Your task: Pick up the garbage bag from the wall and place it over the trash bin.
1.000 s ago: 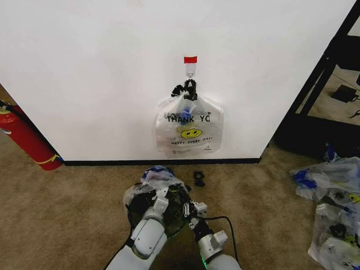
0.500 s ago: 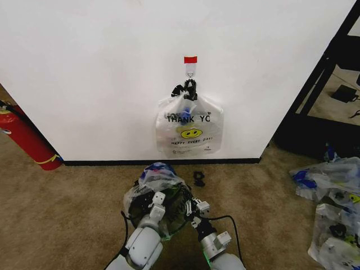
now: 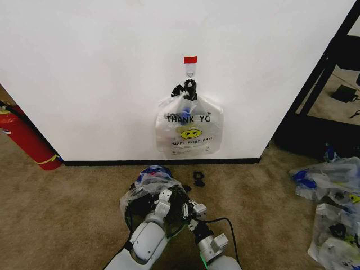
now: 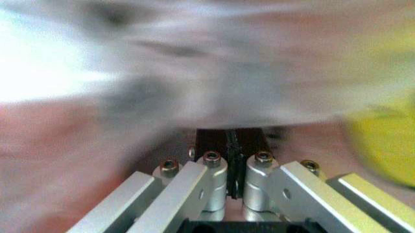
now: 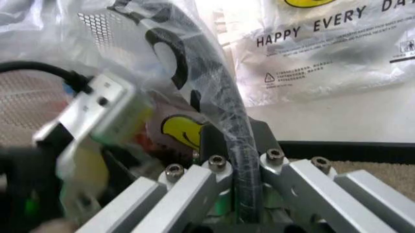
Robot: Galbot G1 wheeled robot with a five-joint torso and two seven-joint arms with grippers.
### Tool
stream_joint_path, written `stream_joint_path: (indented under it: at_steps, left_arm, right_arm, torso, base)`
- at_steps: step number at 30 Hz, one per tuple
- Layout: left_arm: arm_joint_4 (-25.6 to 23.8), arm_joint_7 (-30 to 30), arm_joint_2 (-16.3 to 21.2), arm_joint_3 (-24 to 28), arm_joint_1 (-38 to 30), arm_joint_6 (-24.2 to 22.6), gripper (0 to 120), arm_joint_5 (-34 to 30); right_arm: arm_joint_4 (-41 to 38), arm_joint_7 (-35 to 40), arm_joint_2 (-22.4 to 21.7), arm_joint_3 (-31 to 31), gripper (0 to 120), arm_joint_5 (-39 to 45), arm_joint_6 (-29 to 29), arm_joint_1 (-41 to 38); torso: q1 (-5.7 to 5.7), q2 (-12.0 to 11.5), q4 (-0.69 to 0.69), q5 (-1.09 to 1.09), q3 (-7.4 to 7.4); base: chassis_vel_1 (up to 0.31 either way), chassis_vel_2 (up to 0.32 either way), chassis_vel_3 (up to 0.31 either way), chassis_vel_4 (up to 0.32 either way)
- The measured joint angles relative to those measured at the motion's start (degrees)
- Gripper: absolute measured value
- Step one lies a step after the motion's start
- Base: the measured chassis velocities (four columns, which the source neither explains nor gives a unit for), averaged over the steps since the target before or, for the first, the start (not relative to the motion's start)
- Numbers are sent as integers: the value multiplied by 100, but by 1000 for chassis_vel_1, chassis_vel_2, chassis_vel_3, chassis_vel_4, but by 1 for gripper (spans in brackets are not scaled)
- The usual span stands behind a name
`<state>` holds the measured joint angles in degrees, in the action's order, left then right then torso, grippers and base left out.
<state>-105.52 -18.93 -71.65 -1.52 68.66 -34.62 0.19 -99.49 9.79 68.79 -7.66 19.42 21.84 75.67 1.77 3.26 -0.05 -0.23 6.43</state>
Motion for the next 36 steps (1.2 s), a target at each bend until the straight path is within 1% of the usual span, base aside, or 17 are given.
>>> stream_joint_path:
  at_steps: [6, 10, 16, 21, 25, 28, 36]
  left_arm:
    - [180, -6, 251, -240, 24, 109, 0, 5]
    - [198, -5, 270, -241, 47, 121, 0, 2]
    - [218, 29, 297, -99, 215, 133, 0, 108]
    - [48, 175, 376, 119, 225, -58, 0, 146]
    - [-8, 197, 350, 260, 200, -111, 0, 115]
    - [75, 200, 243, 370, 98, -109, 0, 72]
    - [198, 185, 156, 414, -99, -51, 0, -123]
  right_arm:
    - [15, -4, -55, 9, 0, 39, -15, 9]
    - [16, -4, -52, 3, 0, 81, -18, 5]
    - [-15, 7, -12, 2, 0, 188, -19, -44]
    - [-22, -71, -33, 130, 0, -131, 133, -35]
    - [22, -102, -30, 132, 0, -222, 158, -38]
    - [40, -133, -8, 56, 0, -242, 162, -36]
    - [103, -171, 12, -3, 0, -230, 170, -36]
  torso:
    - [0, 0, 0, 0, 0]
    - [0, 0, 0, 0, 0]
    - [0, 0, 0, 0, 0]
    - [0, 0, 0, 0, 0]
    - [0, 0, 0, 0, 0]
    - [0, 0, -1, 0, 0]
    - [0, 0, -1, 0, 0]
  base:
    - [0, 0, 0, 0]
    - [0, 0, 0, 0]
    - [0, 0, 0, 0]
    - [0, 0, 0, 0]
    - [0, 0, 0, 0]
    - [0, 0, 0, 0]
    - [0, 0, 0, 0]
